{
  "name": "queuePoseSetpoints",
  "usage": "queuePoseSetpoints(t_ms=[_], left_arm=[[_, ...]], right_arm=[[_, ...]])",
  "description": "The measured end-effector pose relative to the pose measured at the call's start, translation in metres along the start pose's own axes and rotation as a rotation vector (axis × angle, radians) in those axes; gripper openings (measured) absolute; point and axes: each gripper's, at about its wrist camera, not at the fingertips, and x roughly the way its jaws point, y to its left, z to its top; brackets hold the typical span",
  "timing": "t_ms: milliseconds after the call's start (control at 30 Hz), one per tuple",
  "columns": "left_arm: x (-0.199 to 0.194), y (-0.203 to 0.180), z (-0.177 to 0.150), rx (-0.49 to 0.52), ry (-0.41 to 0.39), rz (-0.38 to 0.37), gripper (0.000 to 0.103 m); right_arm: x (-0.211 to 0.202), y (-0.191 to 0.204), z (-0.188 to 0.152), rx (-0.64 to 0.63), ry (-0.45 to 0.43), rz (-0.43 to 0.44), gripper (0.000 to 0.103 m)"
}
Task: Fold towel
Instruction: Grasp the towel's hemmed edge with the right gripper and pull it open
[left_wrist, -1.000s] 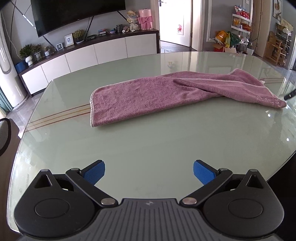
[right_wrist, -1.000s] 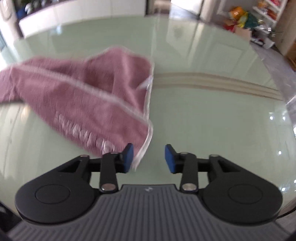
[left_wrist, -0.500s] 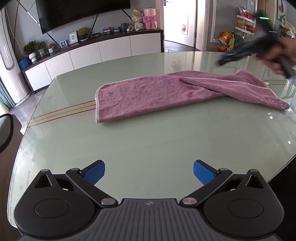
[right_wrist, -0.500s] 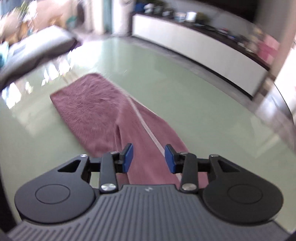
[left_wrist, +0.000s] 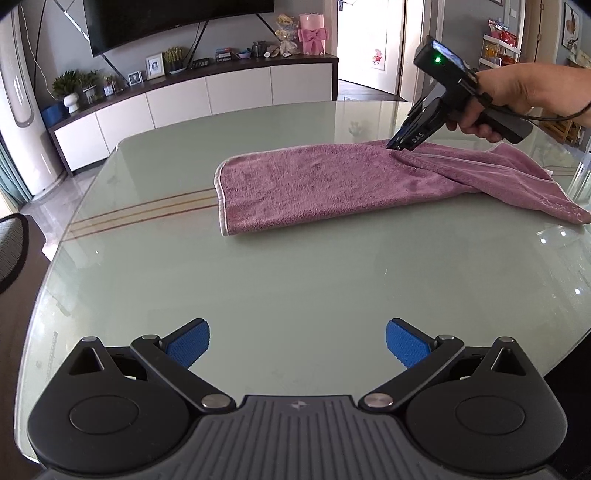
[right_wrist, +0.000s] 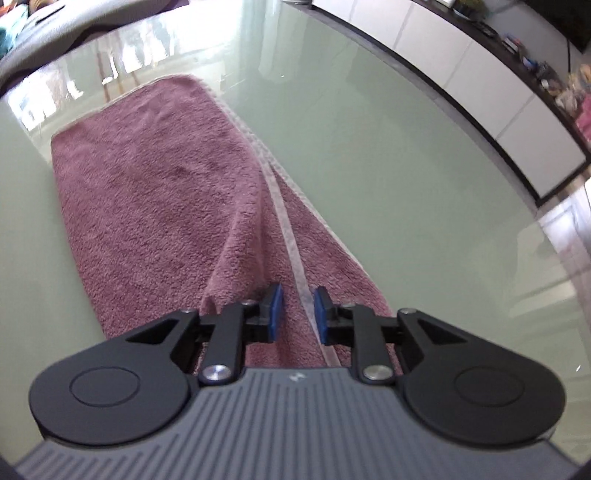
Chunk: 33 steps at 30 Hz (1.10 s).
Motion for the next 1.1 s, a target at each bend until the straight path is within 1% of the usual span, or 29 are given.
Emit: queuePoseSetpoints(t_ms=[33, 67, 100, 133, 167, 200, 300, 400, 500, 600, 700, 733, 800, 900, 967, 1000, 1033, 1067, 1100], left_arm=[[0.001, -0.001, 0.000, 0.001, 0.002, -0.001, 0.102], [0.001, -0.002, 0.000, 0.002, 0.002, -0.002, 0.102], [0.001, -0.004, 0.000, 0.003, 0.002, -0.002, 0.102], [0.001, -0.005, 0.000, 0.003, 0.002, -0.002, 0.102], [0.000, -0.006, -0.001, 0.004, 0.002, -0.003, 0.102], [0.000, -0.006, -0.001, 0.006, 0.001, -0.002, 0.102], [-0.004, -0.008, -0.003, 0.009, -0.004, 0.009, 0.102], [-0.008, -0.008, -0.004, 0.009, -0.005, 0.014, 0.102], [-0.010, -0.007, -0.004, 0.009, -0.008, 0.018, 0.102], [-0.012, -0.008, -0.003, 0.011, -0.019, 0.018, 0.102], [-0.016, -0.004, -0.005, 0.002, -0.026, 0.021, 0.102], [-0.017, -0.003, -0.007, -0.001, -0.026, 0.023, 0.102], [-0.019, 0.001, -0.011, -0.007, -0.024, 0.029, 0.102], [-0.021, 0.009, -0.018, -0.015, -0.015, 0.041, 0.102], [-0.024, 0.014, -0.023, -0.021, -0.011, 0.054, 0.102], [-0.026, 0.016, -0.025, -0.022, -0.014, 0.059, 0.102], [-0.028, 0.018, -0.026, -0.024, -0.016, 0.064, 0.102], [-0.030, 0.020, -0.027, -0.025, -0.018, 0.069, 0.102], [-0.032, 0.021, -0.029, -0.027, -0.020, 0.073, 0.102]], right_arm=[[-0.001, 0.001, 0.000, 0.000, 0.002, -0.008, 0.026], [-0.001, 0.001, 0.000, 0.001, 0.006, -0.015, 0.027], [-0.001, 0.002, 0.002, 0.017, 0.020, -0.012, 0.024], [-0.001, 0.000, 0.003, 0.031, 0.028, 0.008, 0.014], [-0.004, -0.002, 0.003, 0.039, 0.033, 0.024, 0.010], [-0.004, 0.000, 0.003, 0.040, 0.034, 0.035, 0.009], [-0.012, 0.005, 0.000, 0.025, 0.017, 0.013, 0.008], [-0.029, 0.010, -0.004, 0.007, -0.035, 0.000, 0.007], [-0.063, 0.028, -0.008, -0.045, -0.129, 0.008, 0.007], [-0.119, 0.067, -0.024, -0.126, -0.253, 0.052, 0.007], [-0.150, 0.105, -0.048, -0.221, -0.275, 0.112, 0.007], [-0.158, 0.133, -0.065, -0.286, -0.258, 0.162, 0.007], [-0.155, 0.173, -0.095, -0.382, -0.178, 0.230, 0.007], [-0.140, 0.196, -0.118, -0.423, -0.086, 0.248, 0.008], [-0.131, 0.211, -0.134, -0.430, -0.067, 0.261, 0.009], [-0.133, 0.210, -0.132, -0.401, -0.090, 0.273, 0.009], [-0.136, 0.210, -0.131, -0.372, -0.115, 0.285, 0.018], [-0.144, 0.205, -0.129, -0.340, -0.151, 0.291, 0.035], [-0.152, 0.202, -0.128, -0.308, -0.189, 0.299, 0.040]])
